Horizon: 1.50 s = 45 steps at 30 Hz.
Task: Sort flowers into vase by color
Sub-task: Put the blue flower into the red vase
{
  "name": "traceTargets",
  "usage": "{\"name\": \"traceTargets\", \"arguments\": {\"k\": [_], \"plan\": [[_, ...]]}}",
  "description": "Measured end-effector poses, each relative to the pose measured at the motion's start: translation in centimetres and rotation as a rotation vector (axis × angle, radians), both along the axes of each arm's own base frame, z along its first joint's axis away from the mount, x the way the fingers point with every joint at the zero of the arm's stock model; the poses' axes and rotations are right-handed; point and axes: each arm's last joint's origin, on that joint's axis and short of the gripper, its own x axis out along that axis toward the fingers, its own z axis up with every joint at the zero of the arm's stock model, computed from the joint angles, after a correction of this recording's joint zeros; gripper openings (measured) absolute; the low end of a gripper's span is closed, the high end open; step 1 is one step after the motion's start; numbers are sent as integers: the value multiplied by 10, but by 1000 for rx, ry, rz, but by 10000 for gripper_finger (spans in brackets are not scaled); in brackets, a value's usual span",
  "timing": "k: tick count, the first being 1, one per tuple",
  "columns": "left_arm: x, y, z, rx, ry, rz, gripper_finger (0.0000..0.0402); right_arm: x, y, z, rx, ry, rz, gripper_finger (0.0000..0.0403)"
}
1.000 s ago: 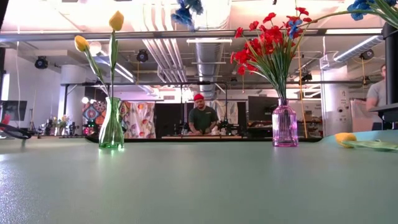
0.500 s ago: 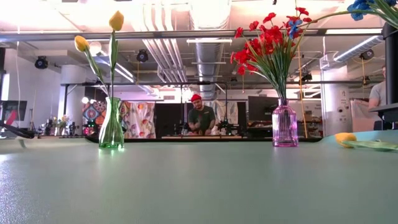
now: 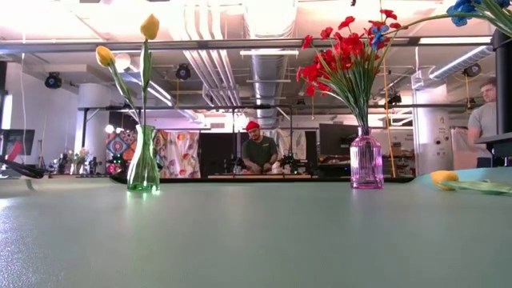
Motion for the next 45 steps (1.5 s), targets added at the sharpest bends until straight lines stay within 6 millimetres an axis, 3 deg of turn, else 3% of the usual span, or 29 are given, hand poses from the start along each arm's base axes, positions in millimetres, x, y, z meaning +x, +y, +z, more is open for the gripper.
{"name": "traceTargets", "arguments": {"k": [8,15,18,22,31,42,45], "plan": [[-11,53,4,-155,-407,98,228,0,1,-1,-17,9,1,12],[1,103,-4,-273,-569,-104,228,1,2,-2,-35,12,12,12],[8,119,-3,-246,-604,-206,228,1,2,-3,-41,22,10,12],[12,128,5,-144,-637,-324,218,2,2,-3,-49,25,4,12],[15,131,16,-71,-672,-299,172,2,1,-3,-48,29,-7,12],[15,133,16,-76,-671,-246,24,2,1,-3,-75,42,-43,13],[15,133,16,-77,-671,-246,6,2,1,-3,-75,43,-43,15]]}}
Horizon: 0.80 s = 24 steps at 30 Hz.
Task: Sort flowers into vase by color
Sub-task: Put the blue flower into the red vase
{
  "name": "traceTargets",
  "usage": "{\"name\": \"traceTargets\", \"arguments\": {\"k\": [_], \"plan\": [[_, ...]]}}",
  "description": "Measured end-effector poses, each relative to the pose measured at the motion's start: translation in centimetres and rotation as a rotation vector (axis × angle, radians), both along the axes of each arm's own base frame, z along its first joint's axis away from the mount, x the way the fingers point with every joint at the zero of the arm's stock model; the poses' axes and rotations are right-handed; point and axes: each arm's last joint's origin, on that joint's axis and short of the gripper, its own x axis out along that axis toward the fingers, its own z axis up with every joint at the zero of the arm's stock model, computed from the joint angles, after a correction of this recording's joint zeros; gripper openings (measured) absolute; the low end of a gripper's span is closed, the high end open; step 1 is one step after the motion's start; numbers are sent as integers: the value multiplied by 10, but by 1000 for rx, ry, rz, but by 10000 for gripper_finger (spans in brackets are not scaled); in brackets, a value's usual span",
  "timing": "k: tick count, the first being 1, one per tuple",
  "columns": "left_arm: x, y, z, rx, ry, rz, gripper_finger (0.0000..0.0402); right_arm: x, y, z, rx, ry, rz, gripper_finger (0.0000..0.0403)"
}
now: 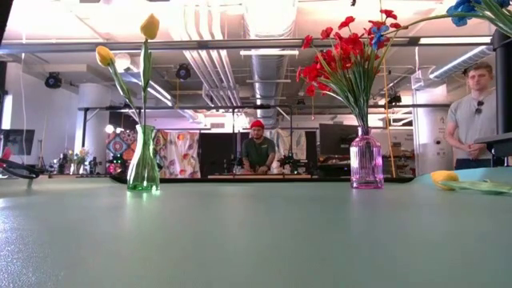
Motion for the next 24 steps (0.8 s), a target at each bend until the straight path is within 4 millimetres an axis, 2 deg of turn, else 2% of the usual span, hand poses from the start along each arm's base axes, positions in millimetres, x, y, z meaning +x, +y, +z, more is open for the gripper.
{"name": "traceTargets", "arguments": {"k": [5,12,19,24], "plan": [[0,0,0,0,7,2,4,1,0,-2,-9,18,-4,45],[4,0,-5,-4,76,22,0,1,-3,-4,66,87,-143,130],[8,-2,-11,5,316,72,0,-3,6,-3,86,189,-211,206],[-3,-9,-5,-19,456,171,0,0,12,-2,90,296,-202,242]]}}
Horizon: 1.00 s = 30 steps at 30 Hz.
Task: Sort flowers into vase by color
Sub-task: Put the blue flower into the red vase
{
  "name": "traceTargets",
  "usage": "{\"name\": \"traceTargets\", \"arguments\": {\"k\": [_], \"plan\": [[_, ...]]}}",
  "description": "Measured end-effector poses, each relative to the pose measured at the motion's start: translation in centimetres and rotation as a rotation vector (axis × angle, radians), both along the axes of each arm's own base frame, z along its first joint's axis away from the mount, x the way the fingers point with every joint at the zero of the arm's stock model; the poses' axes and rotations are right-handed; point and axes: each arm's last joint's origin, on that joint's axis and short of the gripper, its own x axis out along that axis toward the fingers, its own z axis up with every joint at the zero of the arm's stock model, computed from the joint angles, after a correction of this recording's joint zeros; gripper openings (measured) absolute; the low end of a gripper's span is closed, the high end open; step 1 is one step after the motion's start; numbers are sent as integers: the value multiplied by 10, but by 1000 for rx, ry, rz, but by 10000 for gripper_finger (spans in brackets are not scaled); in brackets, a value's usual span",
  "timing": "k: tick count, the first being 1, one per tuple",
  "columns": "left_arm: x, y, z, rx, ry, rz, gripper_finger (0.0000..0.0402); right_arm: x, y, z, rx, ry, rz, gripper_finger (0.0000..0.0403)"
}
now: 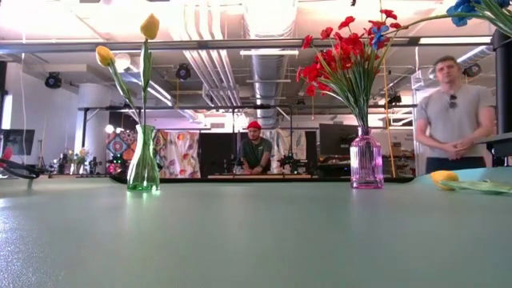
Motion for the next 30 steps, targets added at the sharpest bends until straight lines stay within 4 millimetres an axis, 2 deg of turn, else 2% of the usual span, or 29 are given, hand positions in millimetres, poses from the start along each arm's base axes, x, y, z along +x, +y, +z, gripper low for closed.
{"name": "traceTargets", "arguments": {"k": [5,11,16,21,26,30], "plan": [[-16,-4,1,-46,210,113,0,2,2,2,-4,108,19,269],[-23,-5,-10,-130,368,103,0,8,4,12,-39,135,145,282],[-15,-7,-20,-132,393,106,0,31,8,8,-88,203,159,288],[-9,-9,-19,-134,383,105,0,53,7,5,-100,248,106,296],[-8,-10,-20,-123,392,105,0,64,-3,5,-53,270,64,296],[-8,-10,-20,-128,387,104,0,70,-9,3,-41,278,103,288]]}}
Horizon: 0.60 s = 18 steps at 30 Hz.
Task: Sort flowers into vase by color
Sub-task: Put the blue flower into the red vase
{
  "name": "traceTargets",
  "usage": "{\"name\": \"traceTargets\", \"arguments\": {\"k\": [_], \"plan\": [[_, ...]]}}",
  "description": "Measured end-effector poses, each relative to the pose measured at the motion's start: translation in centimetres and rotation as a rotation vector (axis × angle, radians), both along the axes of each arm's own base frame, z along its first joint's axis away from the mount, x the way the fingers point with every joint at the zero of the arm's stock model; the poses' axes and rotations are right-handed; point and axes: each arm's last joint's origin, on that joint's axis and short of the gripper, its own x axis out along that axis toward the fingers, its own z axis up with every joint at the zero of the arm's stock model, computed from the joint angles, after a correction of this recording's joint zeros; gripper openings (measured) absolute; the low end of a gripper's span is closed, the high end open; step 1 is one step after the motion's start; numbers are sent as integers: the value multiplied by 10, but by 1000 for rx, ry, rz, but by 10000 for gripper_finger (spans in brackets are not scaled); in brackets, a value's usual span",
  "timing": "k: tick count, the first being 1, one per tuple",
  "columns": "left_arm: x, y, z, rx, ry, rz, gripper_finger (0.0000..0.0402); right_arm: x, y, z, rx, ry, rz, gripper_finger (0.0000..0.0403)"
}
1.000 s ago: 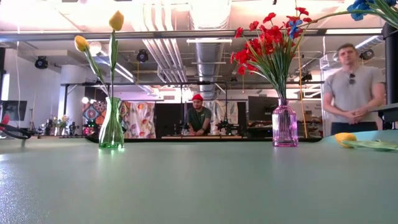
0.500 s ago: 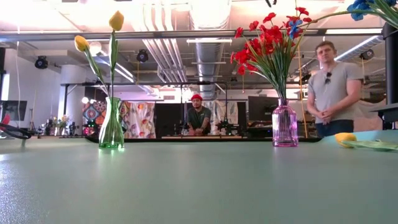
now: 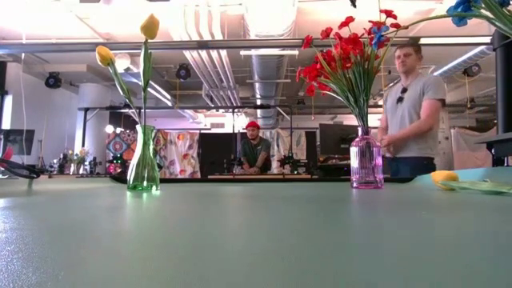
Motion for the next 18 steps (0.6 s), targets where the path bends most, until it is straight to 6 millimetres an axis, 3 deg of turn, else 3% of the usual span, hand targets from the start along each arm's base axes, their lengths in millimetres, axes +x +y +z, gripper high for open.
{"name": "traceTargets", "arguments": {"k": [9,18], "plan": [[8,-2,-7,14,18,0,0,9,-16,-1,47,1,36,245],[8,-2,-4,9,-18,0,0,11,-18,-2,50,9,81,112]]}}
